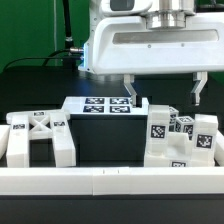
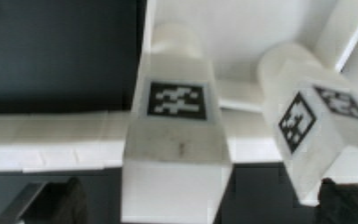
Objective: Assemble chair
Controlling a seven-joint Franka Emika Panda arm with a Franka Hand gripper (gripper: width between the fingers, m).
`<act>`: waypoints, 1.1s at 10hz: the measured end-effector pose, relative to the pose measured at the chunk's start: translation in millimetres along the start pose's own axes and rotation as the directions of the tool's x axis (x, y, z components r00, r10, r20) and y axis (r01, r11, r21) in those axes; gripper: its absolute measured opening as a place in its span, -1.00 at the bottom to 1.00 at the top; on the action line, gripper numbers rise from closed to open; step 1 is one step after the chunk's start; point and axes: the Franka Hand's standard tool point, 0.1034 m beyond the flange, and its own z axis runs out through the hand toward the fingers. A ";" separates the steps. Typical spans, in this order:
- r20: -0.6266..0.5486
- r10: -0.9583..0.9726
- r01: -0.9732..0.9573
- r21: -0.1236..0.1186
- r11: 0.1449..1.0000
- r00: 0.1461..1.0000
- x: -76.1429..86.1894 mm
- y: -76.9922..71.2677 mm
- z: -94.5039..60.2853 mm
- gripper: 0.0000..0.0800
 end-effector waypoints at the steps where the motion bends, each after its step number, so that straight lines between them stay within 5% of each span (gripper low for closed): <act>1: 0.092 0.003 -0.004 0.011 1.000 0.996 -3.3 0.9 2.7 0.62; 8: 0.129 0.021 -0.021 0.000 1.000 0.991 -0.2 12.0 14.1 0.62; 10: 0.129 0.018 -0.019 0.002 1.000 0.991 -0.2 10.3 14.0 -0.06; 11: 0.130 0.019 -0.019 0.001 1.000 0.991 -0.2 10.8 14.1 -0.06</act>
Offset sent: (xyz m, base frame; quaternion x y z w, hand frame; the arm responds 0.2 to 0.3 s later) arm 0.0070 -0.0138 -0.0090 -0.0252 0.0032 0.0099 0.9996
